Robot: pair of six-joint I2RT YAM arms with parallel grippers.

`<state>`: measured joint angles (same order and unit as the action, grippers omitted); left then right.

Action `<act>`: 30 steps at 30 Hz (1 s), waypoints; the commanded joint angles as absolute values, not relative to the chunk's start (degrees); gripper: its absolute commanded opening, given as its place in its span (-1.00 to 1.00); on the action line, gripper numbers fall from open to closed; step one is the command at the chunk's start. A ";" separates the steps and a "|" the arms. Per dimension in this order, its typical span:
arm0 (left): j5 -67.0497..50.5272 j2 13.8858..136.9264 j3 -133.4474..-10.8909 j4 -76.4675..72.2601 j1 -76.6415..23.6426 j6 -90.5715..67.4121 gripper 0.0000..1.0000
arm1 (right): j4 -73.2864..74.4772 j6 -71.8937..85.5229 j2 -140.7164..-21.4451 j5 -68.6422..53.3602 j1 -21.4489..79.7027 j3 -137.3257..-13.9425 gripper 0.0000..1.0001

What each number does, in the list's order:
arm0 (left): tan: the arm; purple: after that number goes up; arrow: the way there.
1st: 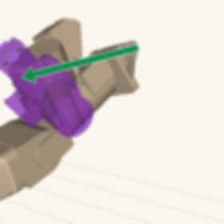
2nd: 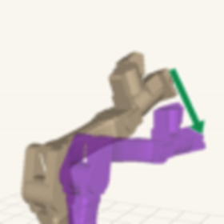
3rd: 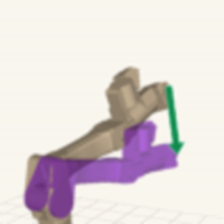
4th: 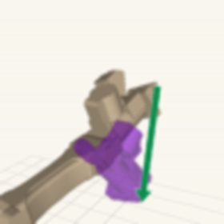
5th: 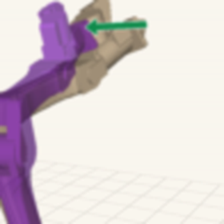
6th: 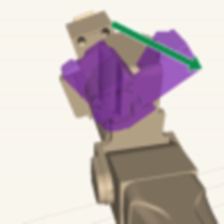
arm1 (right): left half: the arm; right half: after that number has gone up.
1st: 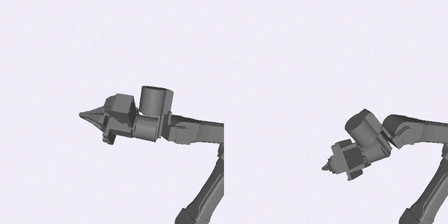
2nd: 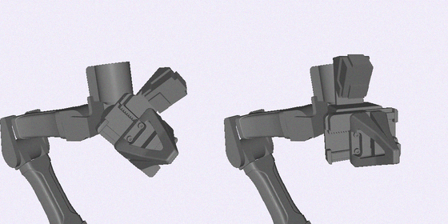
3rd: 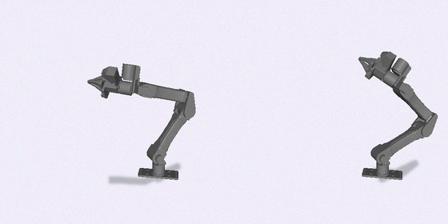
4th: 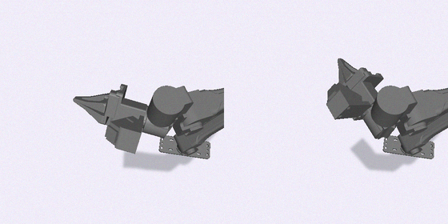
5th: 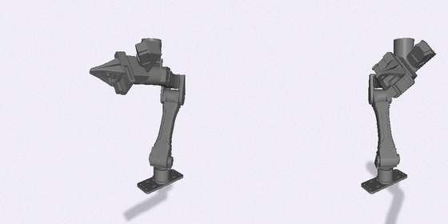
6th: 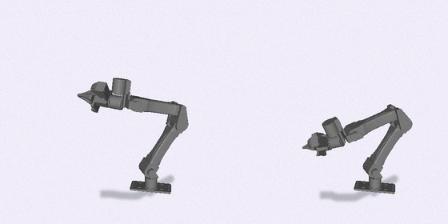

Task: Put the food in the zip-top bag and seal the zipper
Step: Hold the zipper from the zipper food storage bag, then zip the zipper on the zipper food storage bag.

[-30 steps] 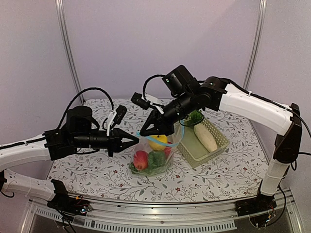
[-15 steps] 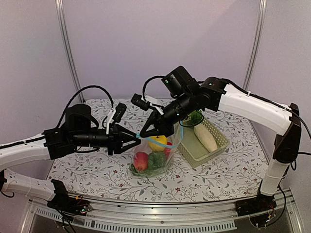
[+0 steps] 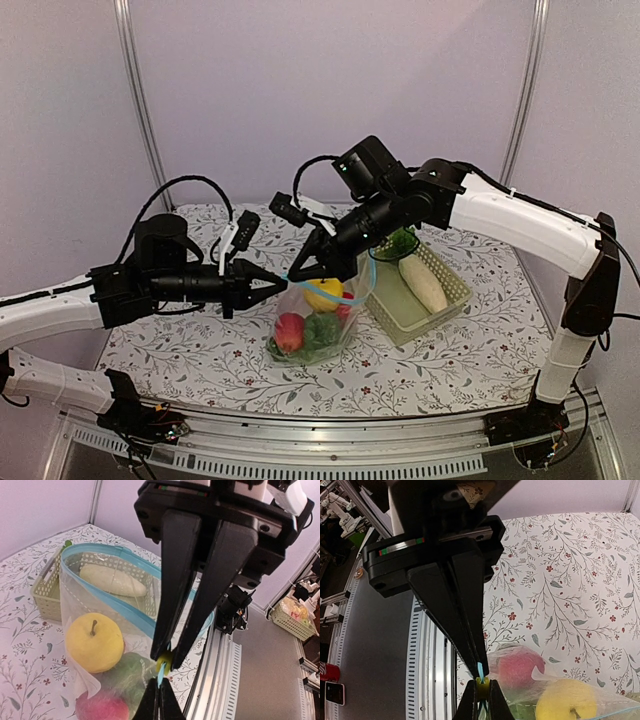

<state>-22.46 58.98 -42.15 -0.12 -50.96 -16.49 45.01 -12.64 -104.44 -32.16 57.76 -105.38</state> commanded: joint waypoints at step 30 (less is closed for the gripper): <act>-16.25 55.57 -43.05 -0.18 -38.55 -22.37 -1.00 | 45.76 -11.83 -98.28 -17.00 54.92 -100.11 -1.00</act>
